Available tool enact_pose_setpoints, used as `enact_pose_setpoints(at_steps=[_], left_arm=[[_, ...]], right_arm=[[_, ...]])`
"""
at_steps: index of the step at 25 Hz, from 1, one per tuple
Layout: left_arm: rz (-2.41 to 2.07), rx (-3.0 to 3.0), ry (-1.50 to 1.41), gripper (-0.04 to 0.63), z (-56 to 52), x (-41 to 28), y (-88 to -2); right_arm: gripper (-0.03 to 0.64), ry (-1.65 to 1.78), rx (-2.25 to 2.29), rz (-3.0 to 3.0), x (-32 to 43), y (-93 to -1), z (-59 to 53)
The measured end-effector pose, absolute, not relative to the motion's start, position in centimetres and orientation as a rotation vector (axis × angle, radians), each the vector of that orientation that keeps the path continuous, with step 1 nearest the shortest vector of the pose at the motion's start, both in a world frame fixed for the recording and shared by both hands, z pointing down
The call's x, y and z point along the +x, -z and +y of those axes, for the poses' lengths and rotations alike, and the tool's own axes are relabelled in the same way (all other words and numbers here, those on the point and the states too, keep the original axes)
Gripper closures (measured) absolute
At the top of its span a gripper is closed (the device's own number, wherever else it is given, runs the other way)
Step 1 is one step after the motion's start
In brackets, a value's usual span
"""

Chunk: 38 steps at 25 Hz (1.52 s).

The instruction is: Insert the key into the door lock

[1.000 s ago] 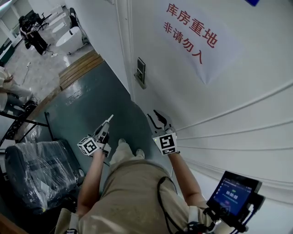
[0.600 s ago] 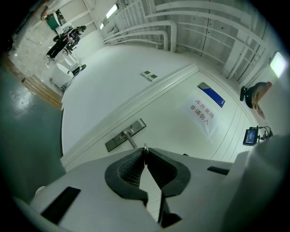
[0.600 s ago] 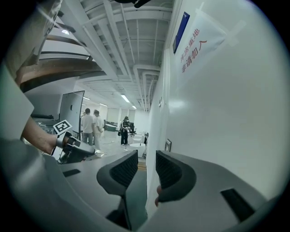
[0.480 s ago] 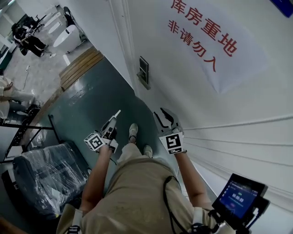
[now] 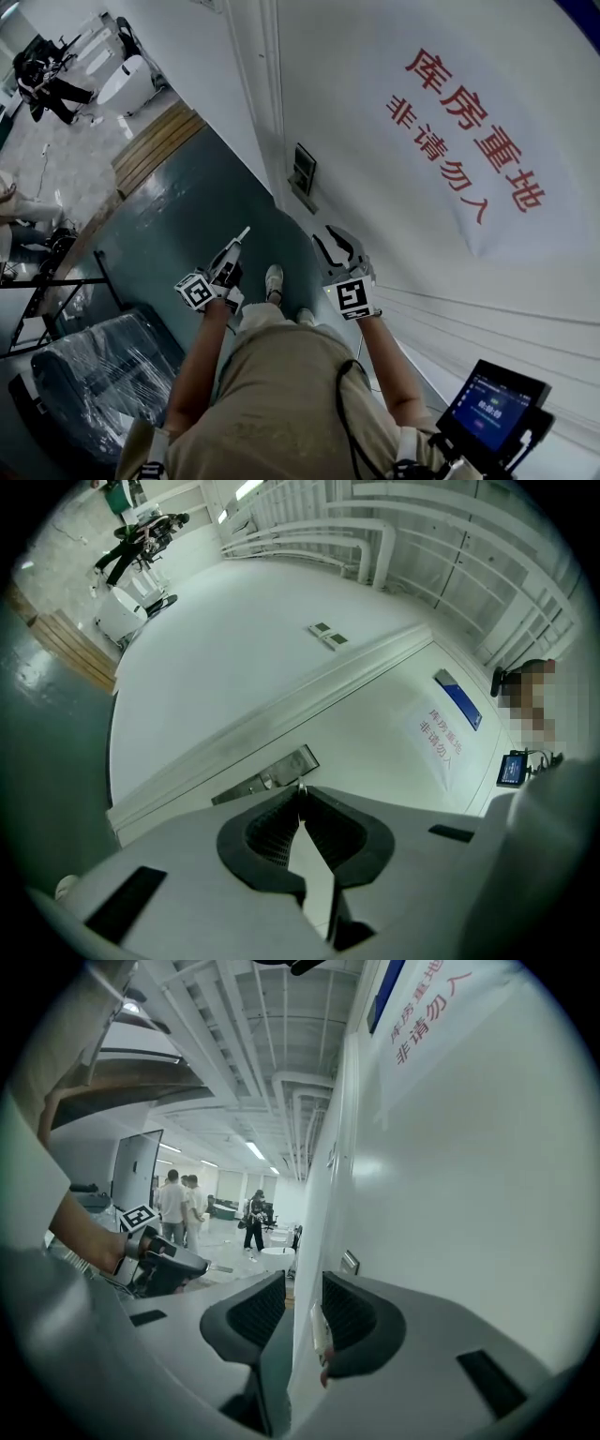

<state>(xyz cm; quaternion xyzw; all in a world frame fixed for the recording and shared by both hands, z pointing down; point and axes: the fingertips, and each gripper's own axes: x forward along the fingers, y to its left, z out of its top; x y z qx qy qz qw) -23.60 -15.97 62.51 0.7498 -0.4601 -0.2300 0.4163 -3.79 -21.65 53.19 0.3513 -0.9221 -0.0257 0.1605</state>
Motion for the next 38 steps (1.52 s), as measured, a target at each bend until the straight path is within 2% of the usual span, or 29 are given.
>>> enact_pose_setpoints(at_steps=[12, 27, 38], left_arm=[[-1.053, 1.901, 0.523, 0.563, -24.7, -27.0, -63.7], [-0.833, 1.734, 0.474, 0.563, -29.0, -24.1, -69.7], [-0.871, 1.711, 0.457, 0.563, -30.7, -22.1, -68.9]], right_arm=[[0.486, 0.129, 1.124, -2.55, -7.5, -52.0, -28.3], [0.486, 0.099, 1.281, -2.437, -6.7, -53.4, -29.9], [0.486, 0.083, 1.167, -2.491, -6.1, -54.2, -28.5]])
